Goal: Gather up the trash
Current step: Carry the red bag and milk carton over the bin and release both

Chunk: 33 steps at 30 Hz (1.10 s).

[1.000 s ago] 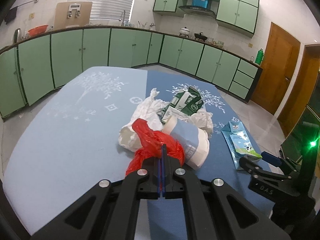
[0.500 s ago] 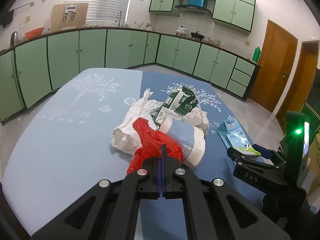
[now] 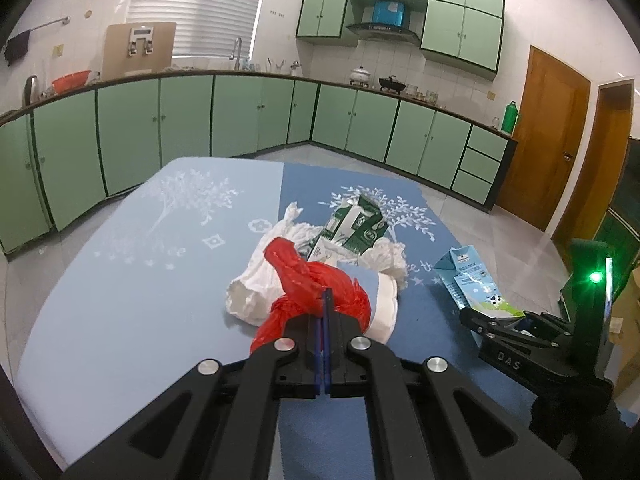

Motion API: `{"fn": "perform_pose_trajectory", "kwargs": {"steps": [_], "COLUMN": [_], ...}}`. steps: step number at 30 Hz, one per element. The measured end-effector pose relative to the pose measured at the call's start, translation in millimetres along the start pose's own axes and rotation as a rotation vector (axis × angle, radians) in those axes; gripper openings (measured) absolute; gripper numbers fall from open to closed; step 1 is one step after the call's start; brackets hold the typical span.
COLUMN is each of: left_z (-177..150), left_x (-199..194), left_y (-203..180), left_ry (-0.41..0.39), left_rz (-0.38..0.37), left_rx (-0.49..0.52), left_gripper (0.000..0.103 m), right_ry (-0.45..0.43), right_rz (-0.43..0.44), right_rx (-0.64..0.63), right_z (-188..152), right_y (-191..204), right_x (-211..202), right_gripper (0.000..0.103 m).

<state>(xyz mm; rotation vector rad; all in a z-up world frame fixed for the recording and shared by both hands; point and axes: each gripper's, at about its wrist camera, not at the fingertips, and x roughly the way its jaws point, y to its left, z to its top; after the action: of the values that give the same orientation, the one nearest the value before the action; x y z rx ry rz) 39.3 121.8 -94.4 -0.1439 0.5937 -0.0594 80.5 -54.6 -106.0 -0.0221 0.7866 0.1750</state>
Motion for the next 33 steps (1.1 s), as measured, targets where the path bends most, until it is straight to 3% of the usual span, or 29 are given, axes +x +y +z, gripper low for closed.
{"fn": "perform_pose_trajectory", "kwargs": {"steps": [16,33], "left_z": [31.9,52.3], "left_x": [-7.9,17.9], "left_y": [-36.5,-106.3], "left_ry": [-0.059,-0.058], "left_rz": [-0.081,-0.204], "left_rx": [0.05,0.126], "left_gripper": [0.001,0.001], "right_ry": [-0.145,-0.2], "right_rz": [0.01,-0.055], "right_rx": [-0.004,0.058], "right_z": [35.8,48.1], "right_y": [-17.4,-72.3], "right_x": [-62.0,-89.8], "right_gripper": [0.044,0.044]}}
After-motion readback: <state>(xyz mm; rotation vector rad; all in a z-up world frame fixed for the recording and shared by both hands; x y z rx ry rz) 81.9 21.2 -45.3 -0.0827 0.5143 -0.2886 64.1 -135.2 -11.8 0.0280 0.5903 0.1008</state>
